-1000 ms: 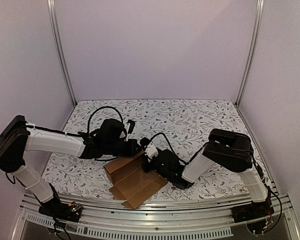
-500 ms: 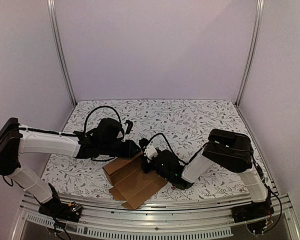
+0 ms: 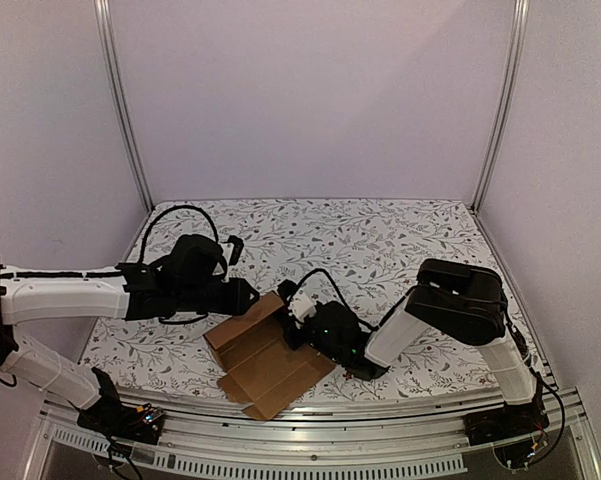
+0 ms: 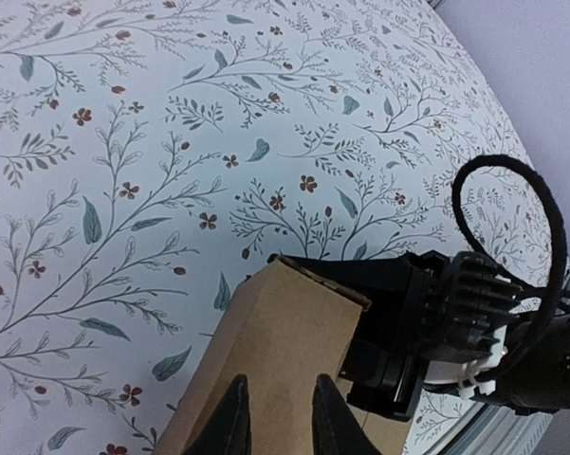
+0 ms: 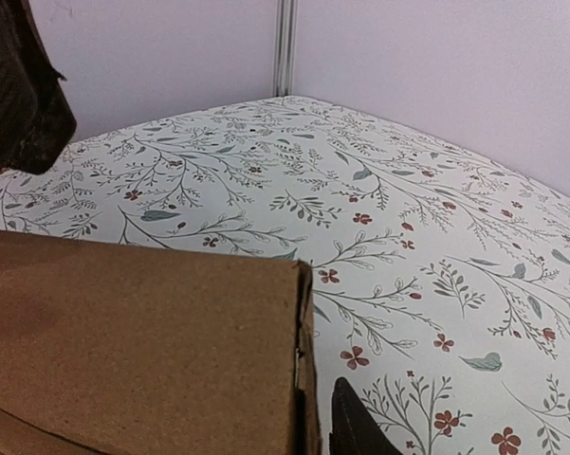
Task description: Fold the paper box
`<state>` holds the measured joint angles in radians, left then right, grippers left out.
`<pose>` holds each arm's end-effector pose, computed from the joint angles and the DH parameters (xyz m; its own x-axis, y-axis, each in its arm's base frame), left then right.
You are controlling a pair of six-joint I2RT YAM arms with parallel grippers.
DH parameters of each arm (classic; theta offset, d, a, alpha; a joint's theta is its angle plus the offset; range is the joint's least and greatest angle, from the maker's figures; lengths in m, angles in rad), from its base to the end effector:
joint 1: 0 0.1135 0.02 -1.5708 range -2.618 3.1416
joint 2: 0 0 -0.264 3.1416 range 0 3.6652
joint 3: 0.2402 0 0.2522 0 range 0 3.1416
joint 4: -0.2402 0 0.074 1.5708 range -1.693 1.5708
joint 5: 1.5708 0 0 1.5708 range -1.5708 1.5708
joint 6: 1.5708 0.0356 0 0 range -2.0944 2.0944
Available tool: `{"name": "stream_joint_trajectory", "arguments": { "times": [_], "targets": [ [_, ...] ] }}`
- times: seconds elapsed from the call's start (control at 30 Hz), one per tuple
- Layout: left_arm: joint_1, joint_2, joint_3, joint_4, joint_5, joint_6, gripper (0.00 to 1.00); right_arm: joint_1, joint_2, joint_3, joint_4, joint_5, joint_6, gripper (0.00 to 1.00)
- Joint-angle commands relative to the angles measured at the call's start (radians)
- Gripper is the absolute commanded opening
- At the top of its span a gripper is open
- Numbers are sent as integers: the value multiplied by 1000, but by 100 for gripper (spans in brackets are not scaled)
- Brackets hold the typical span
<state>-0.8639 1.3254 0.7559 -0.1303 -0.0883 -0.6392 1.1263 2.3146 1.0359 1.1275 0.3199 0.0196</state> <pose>0.1831 -0.2095 0.2175 -0.7614 -0.0235 -0.6478 0.3232 0.8525 -0.4108 0.1964 0.3864 0.0742 -0.0789 -0.1225 -0.9893 -0.7219 0.6914 -0.0280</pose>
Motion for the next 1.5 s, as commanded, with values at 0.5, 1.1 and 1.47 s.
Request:
{"name": "stream_joint_trajectory", "arguments": {
  "times": [0.5, 1.1, 1.47],
  "targets": [
    [13, -82, -54, -64, -53, 23, 23, 27, -170, -120, -114, 9, -4, 44],
    [20, -89, -21, -87, -43, 77, 27, 27, -471, -219, -551, -46, 34, 62],
    [23, -69, 10, -100, -24, 110, 34, 27, -636, -283, -793, -20, 66, 75]
  ]
}}
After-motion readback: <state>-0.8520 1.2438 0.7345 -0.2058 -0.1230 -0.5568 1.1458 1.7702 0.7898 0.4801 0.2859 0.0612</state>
